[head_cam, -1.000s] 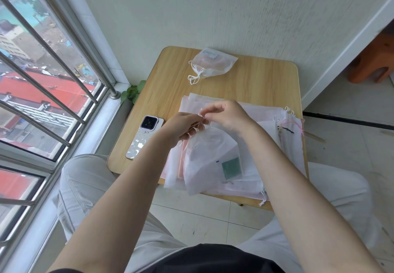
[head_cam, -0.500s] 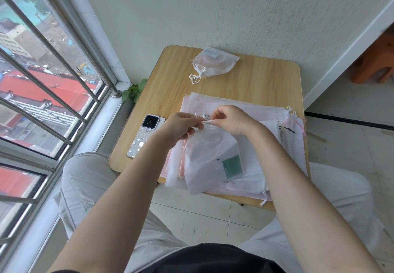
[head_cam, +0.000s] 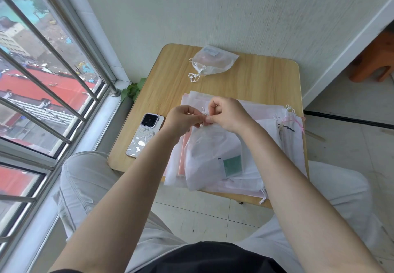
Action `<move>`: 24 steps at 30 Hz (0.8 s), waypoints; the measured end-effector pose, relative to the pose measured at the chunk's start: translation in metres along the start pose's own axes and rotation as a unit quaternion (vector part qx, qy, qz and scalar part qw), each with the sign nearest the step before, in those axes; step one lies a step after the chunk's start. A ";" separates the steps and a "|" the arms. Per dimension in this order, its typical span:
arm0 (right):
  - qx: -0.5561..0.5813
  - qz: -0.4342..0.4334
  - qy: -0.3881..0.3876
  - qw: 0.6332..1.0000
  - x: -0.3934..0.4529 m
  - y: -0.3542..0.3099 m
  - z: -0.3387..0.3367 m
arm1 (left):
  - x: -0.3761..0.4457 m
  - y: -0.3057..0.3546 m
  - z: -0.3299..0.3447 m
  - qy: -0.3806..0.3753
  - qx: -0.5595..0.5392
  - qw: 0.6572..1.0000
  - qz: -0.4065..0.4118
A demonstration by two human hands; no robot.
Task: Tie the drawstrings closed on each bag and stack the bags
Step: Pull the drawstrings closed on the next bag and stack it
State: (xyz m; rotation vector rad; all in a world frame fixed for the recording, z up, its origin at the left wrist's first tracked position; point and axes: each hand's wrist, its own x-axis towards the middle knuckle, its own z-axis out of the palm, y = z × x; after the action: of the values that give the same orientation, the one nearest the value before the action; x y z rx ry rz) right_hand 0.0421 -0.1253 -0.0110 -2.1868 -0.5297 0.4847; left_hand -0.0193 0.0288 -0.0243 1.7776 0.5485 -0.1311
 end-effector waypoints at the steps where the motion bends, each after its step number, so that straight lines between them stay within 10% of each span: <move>1: 0.004 0.001 0.004 1.000 0.001 0.000 0.000 | 0.000 0.001 0.000 0.006 -0.008 1.000 -0.006; 16: -0.047 -0.001 0.043 0.998 -0.002 -0.002 0.005 | -0.006 0.012 0.001 -0.006 0.047 0.999 0.003; 24: -0.271 -0.052 -0.023 0.961 -0.001 -0.012 0.005 | -0.007 0.013 0.007 0.008 0.053 0.999 0.006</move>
State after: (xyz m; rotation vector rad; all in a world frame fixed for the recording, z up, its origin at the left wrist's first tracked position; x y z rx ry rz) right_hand 0.0358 -0.1157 -0.0047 -2.6506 -0.8814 0.3621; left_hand -0.0187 0.0184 -0.0125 1.8862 0.5507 -0.1386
